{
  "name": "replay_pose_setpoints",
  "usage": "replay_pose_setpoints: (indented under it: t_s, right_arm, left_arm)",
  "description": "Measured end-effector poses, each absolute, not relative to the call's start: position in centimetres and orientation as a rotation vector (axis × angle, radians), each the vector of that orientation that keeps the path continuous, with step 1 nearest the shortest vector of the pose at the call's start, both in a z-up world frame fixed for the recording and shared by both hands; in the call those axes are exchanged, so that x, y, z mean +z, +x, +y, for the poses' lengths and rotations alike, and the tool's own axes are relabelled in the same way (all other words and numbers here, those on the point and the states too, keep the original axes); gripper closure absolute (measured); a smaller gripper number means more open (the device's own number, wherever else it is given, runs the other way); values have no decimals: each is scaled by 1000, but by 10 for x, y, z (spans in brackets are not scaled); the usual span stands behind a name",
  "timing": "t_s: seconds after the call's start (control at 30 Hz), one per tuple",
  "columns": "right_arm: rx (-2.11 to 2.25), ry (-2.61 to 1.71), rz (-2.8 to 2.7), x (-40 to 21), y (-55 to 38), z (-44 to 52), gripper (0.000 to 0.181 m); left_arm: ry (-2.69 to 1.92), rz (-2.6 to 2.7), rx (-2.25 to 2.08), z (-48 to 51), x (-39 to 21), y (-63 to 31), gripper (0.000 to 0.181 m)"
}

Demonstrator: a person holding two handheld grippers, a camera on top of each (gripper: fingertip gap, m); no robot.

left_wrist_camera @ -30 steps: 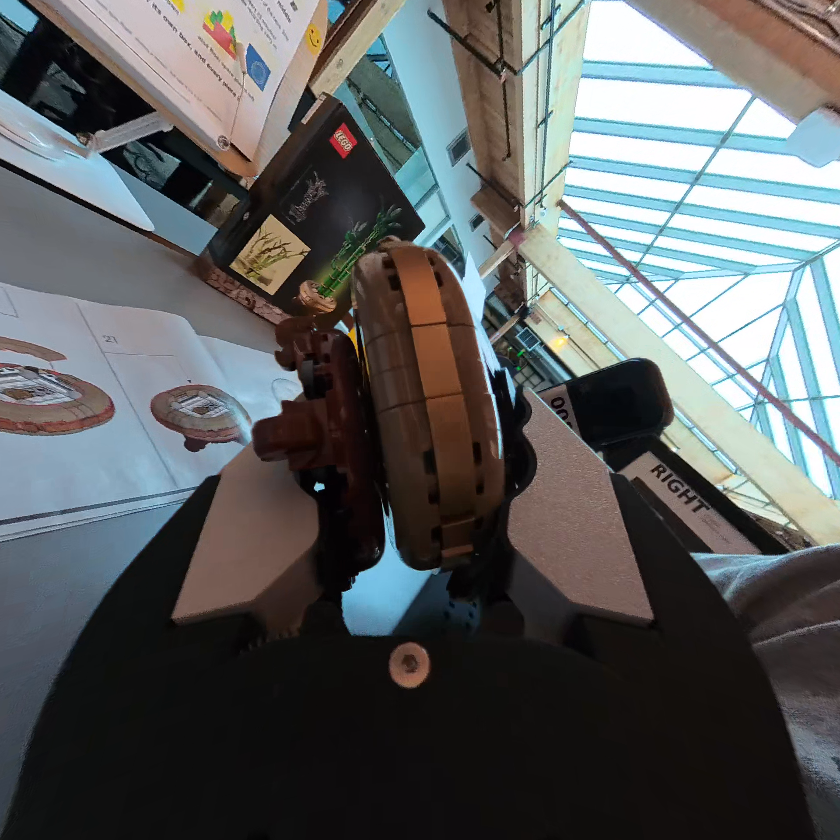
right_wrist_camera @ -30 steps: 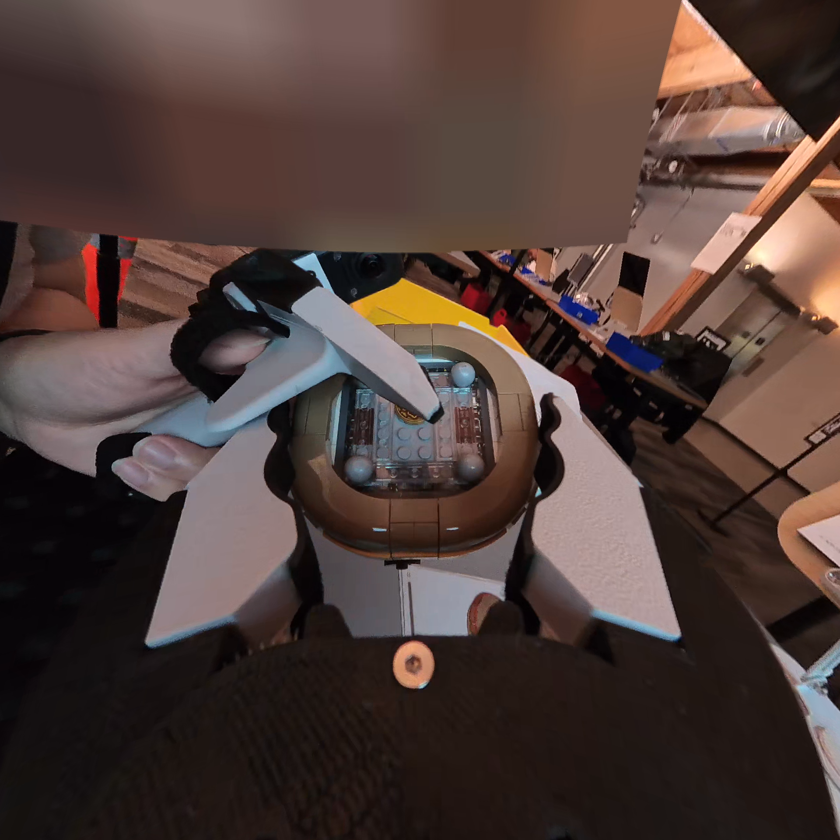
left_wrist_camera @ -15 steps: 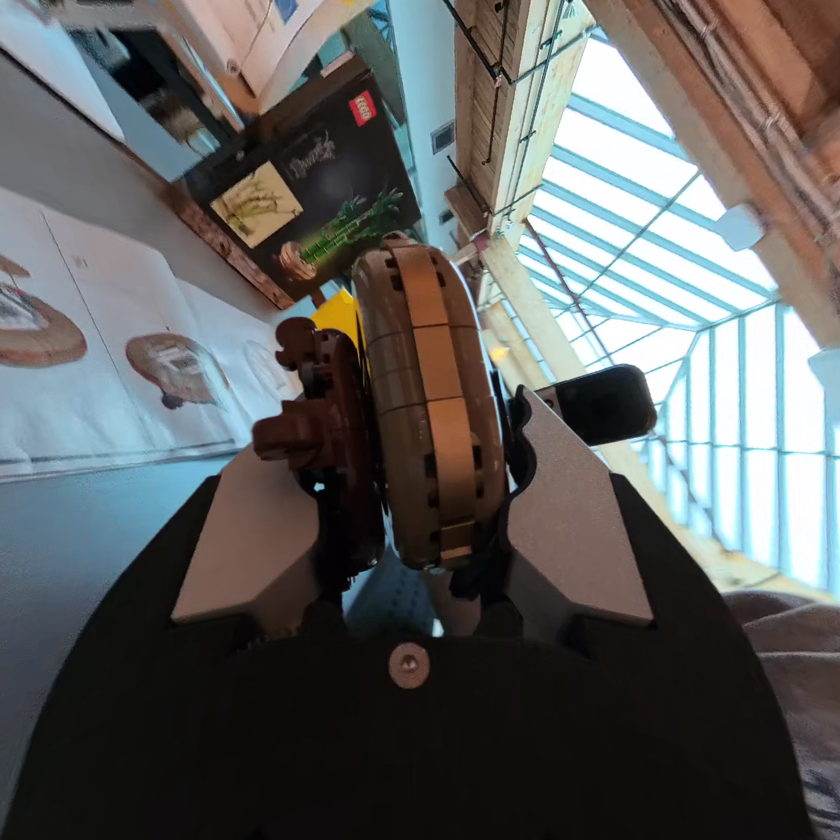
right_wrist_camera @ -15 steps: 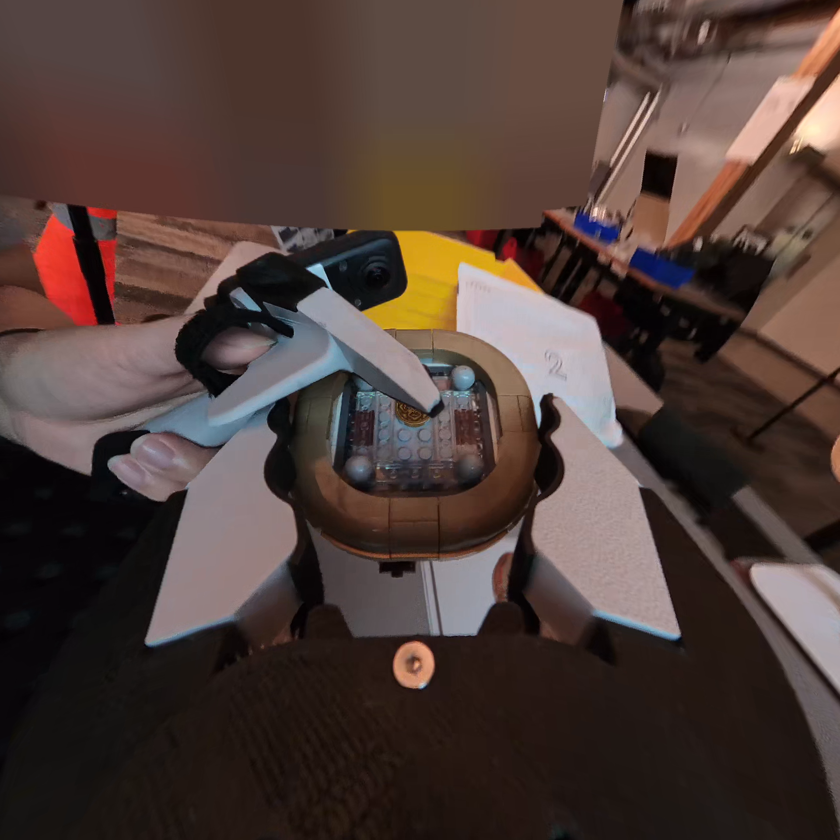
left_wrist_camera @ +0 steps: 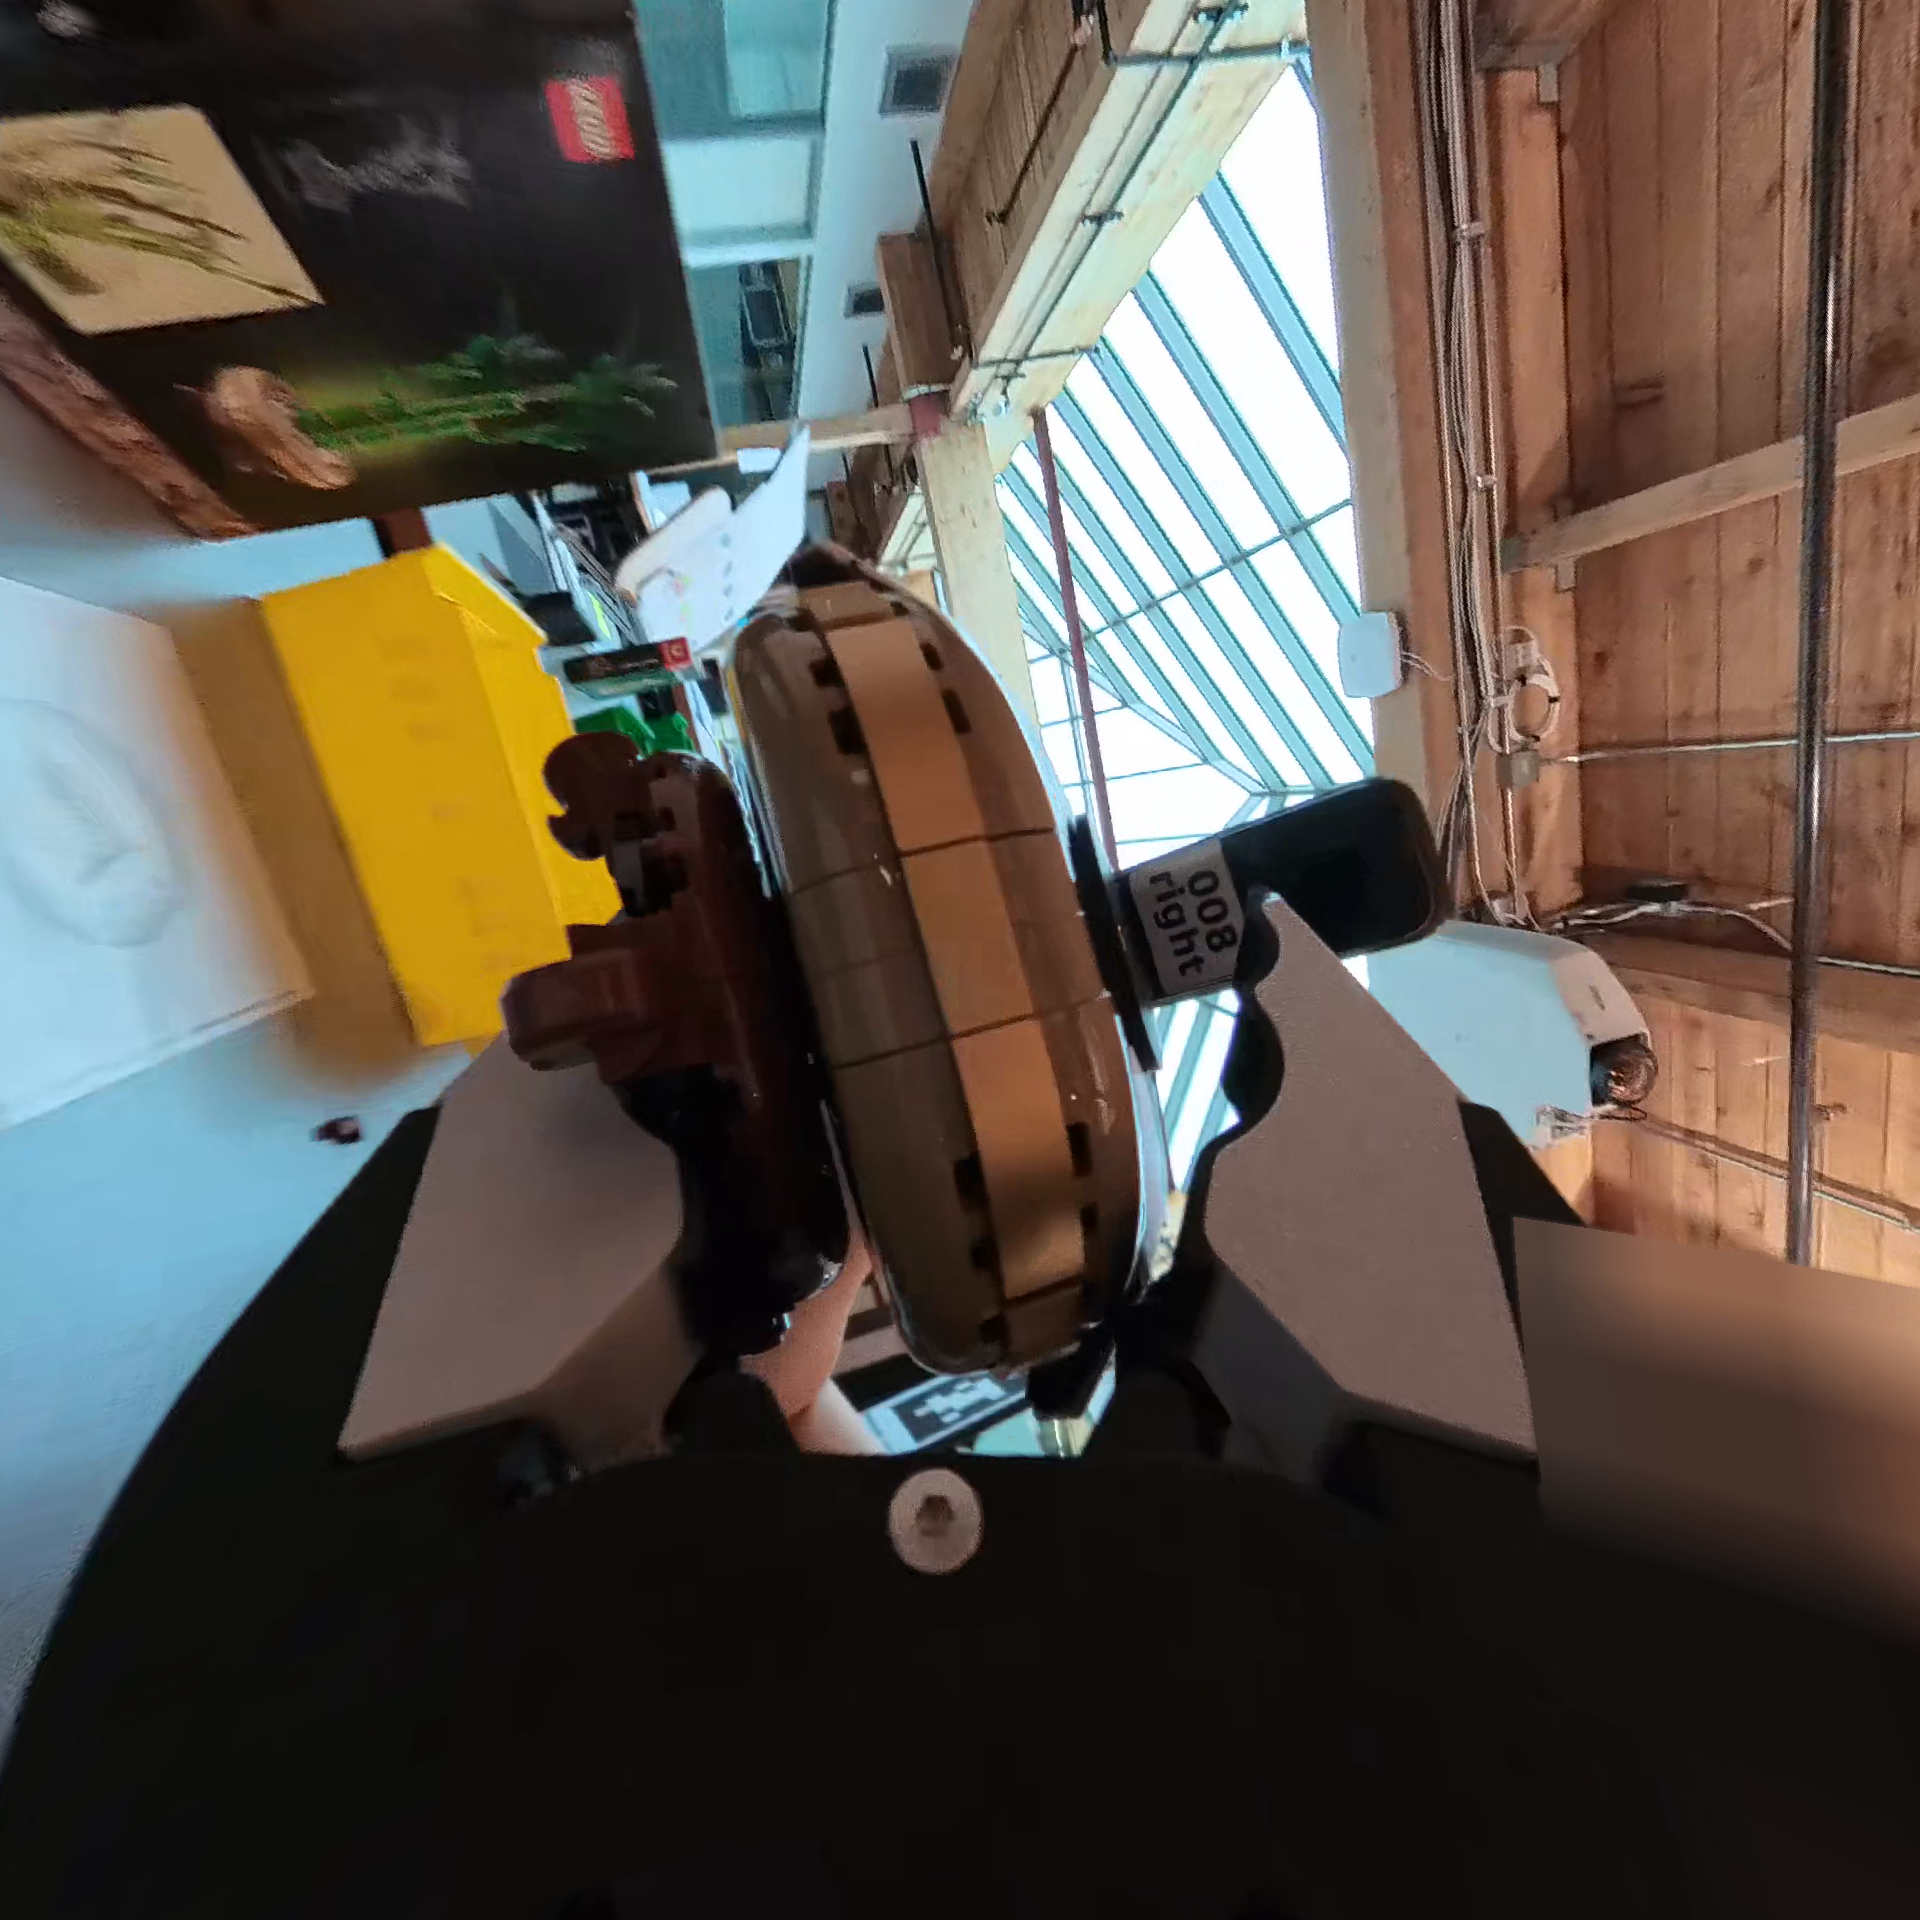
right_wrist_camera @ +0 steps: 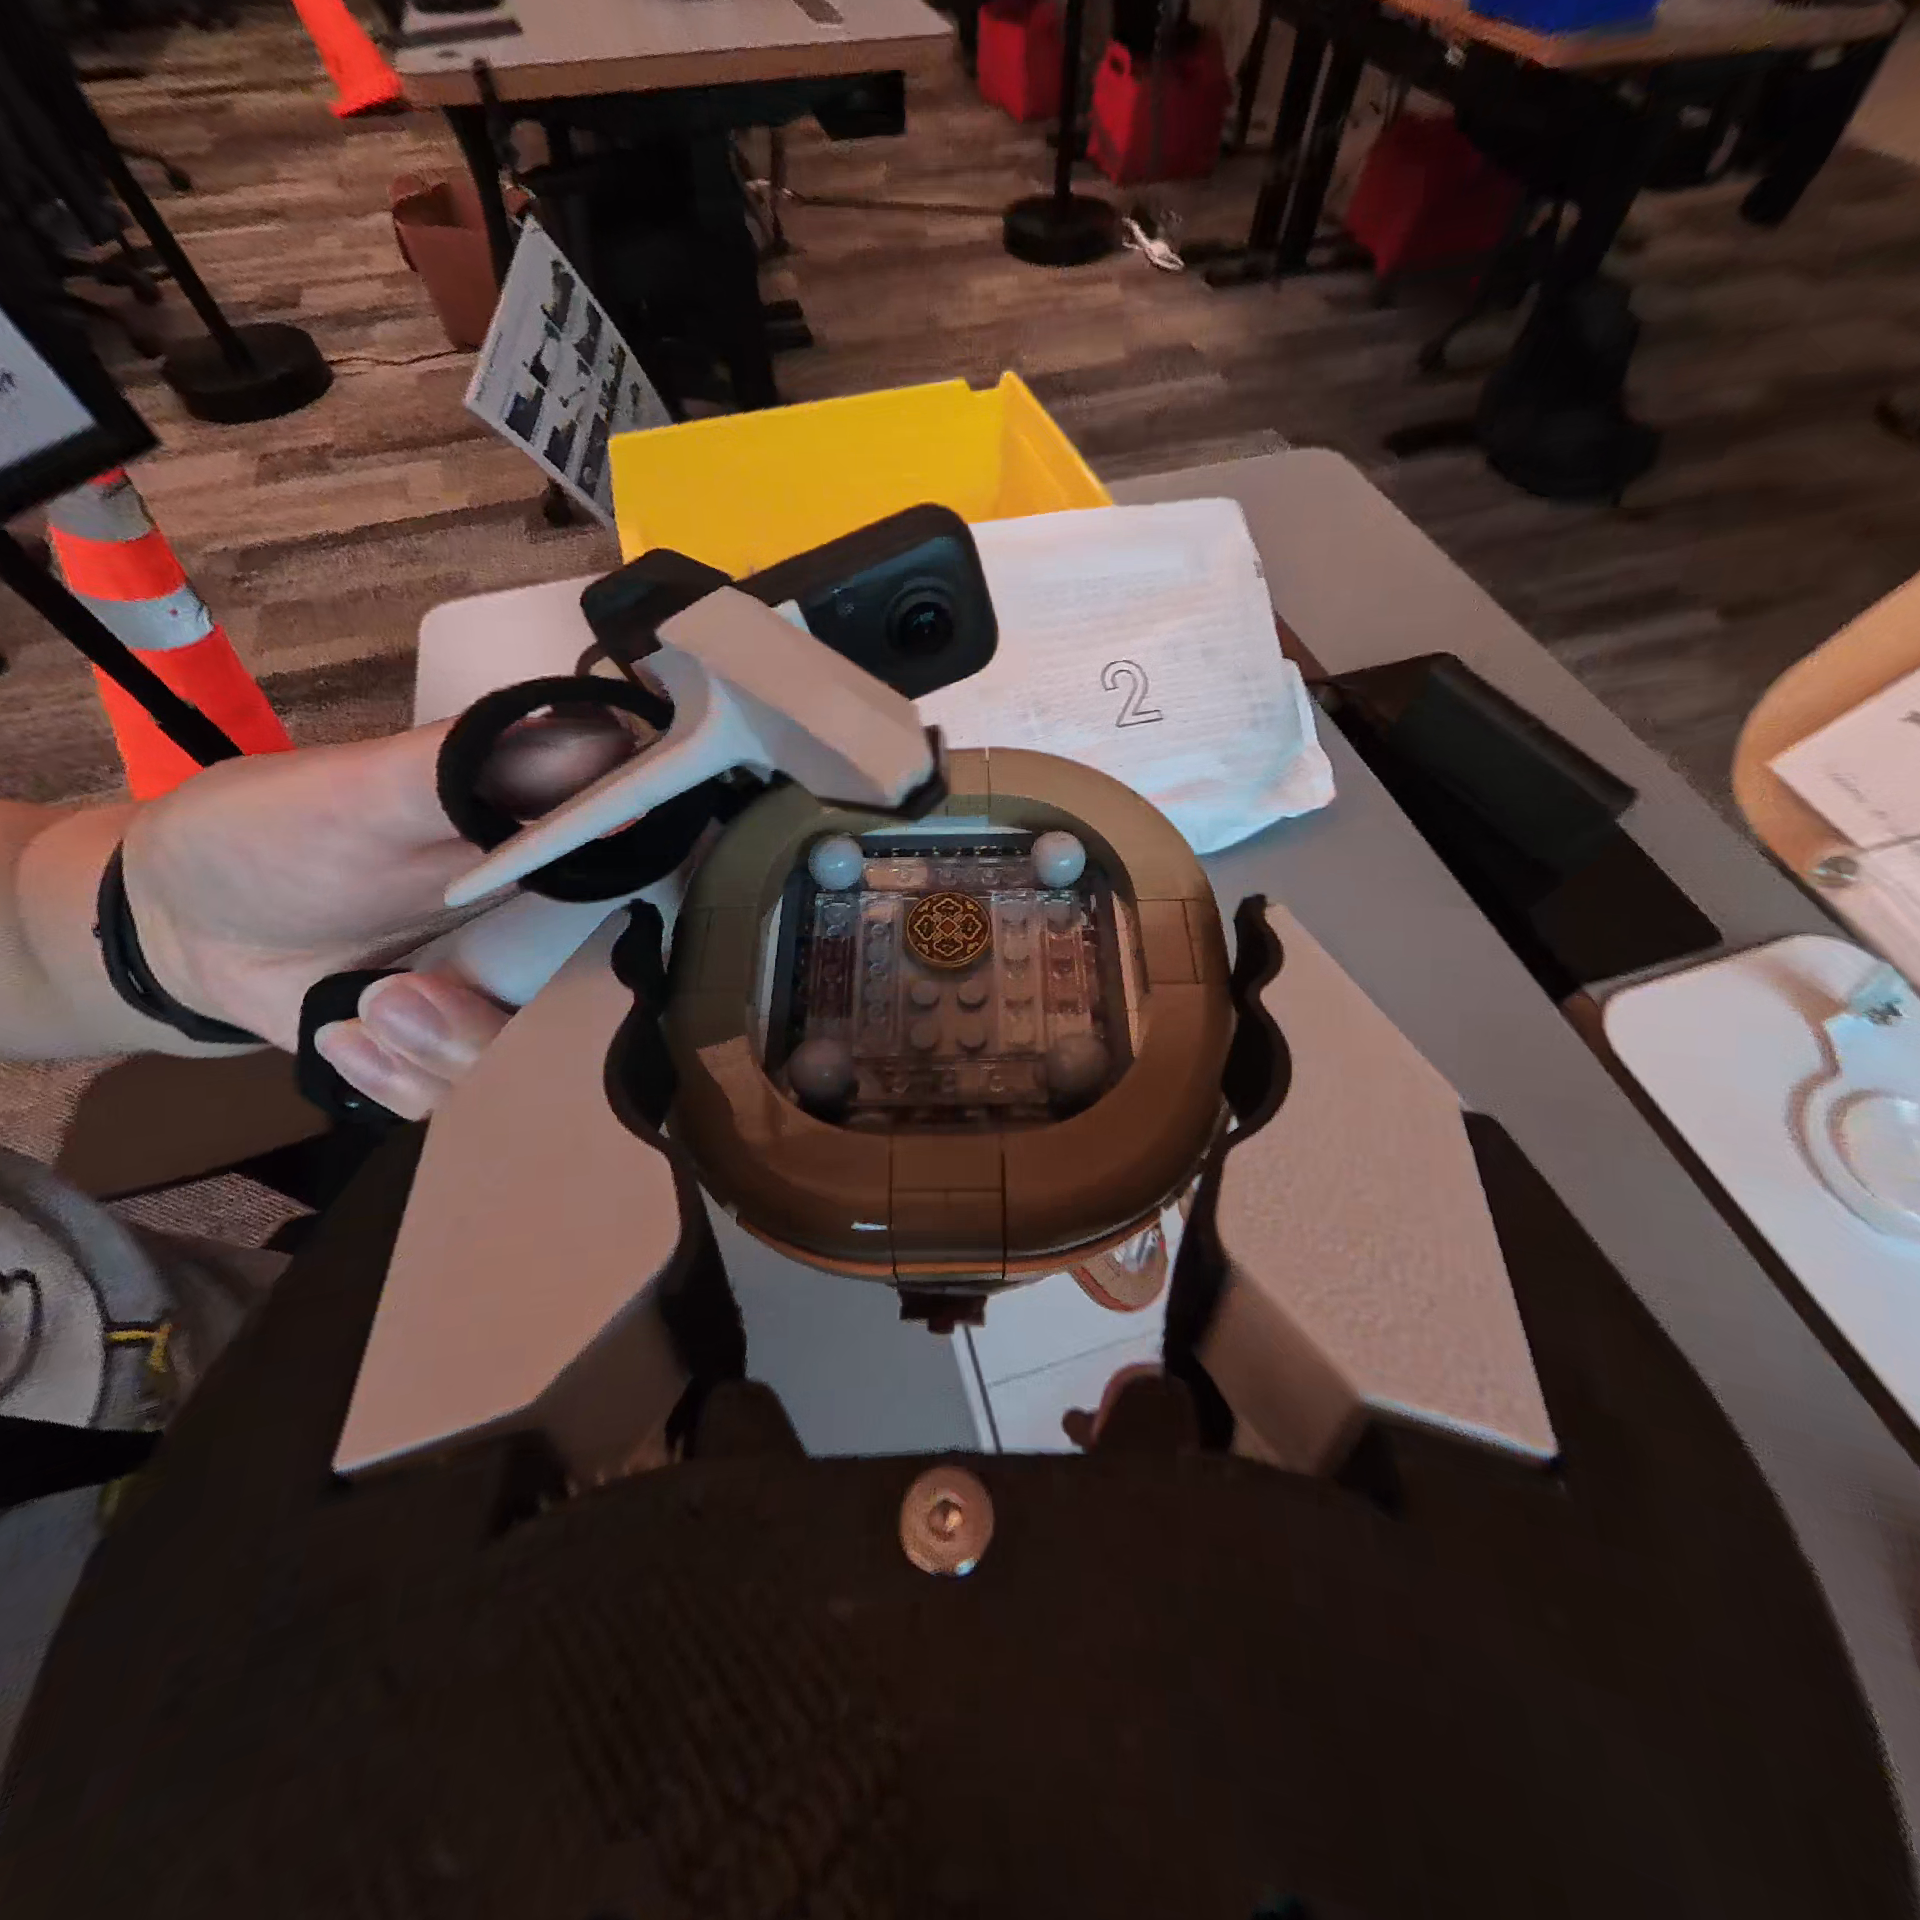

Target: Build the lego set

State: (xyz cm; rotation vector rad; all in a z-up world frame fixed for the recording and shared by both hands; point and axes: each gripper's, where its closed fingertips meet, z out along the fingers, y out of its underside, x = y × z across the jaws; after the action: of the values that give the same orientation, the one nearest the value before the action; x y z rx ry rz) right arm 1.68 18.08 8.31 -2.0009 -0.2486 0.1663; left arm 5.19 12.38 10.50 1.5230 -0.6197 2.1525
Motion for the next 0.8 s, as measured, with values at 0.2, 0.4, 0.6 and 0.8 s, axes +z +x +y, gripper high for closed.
replay_pose_setpoints:
  t_s: [0.2, 0.4, 0.6, 0.8]
  right_arm:
    - [167, -2083, -110, 150, 31, 170, 73]
    - [-6, -2079, -90, 186, 43, 163, 73]
    - [85, -2028, 8, 194, 45, 163, 73]
    - [144, -2038, 70, 195, 49, 167, 74]
  left_arm:
    - [1388, -621, 2034, 103, 177, 57, 71]
    - [1391, -618, 2084, 110, 211, 59, 76]
    - [1430, -659, 2128, 112, 218, 58, 70]
    - [1466, -679, 2169, 117, 226, 58, 55]
